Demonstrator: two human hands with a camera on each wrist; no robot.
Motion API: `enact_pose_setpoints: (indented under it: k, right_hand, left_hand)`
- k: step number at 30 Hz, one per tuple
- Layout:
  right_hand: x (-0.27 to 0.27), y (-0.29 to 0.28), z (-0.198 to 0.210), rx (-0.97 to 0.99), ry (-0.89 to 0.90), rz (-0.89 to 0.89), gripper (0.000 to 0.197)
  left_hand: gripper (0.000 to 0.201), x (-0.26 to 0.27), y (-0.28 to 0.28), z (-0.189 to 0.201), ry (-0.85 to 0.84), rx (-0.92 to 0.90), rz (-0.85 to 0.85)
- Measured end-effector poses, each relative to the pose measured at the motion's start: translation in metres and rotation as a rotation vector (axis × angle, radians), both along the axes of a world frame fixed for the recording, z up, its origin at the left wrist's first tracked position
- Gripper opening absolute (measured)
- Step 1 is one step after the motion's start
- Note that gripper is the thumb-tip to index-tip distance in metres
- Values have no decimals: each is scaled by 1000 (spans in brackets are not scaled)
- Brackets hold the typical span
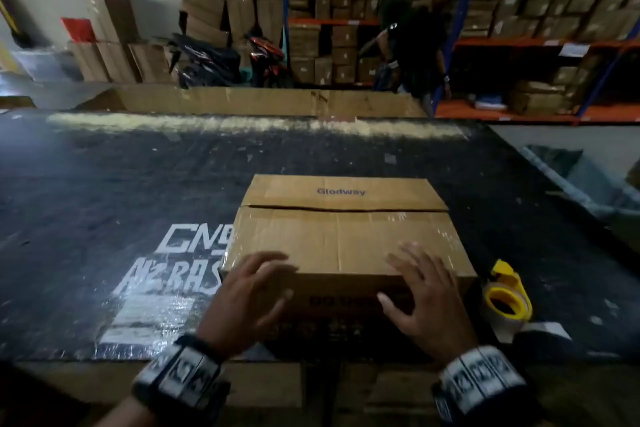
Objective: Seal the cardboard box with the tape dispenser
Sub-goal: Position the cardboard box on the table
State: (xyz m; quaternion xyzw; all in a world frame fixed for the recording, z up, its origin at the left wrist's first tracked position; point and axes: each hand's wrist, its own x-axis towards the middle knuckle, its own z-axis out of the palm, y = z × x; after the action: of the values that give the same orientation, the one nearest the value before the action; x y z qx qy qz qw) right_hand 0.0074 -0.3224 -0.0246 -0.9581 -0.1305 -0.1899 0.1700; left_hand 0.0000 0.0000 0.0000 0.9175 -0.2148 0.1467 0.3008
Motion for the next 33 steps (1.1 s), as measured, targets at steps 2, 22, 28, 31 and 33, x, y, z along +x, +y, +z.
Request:
enact_pose_setpoints:
  k: [2,22,28,31,33]
  right_hand:
    - [17,4,3,-94,105,-49,73]
    - [43,-14,-10,-81,166,-193,63]
    - [66,-30,15,-68,275,-181,74]
    - [95,-50,28,-85,374,-213,87]
    - [112,-59,30,-119,466,-207,92]
  left_hand:
    - [54,23,-7,-9,36,216,69]
    - [80,123,-85,5,284,450,128]
    - [80,126,-91,-18,300,515,132]
    - [79,127,-92,-17,306,504,137]
    - [78,126,-92,-16,309,507,138]
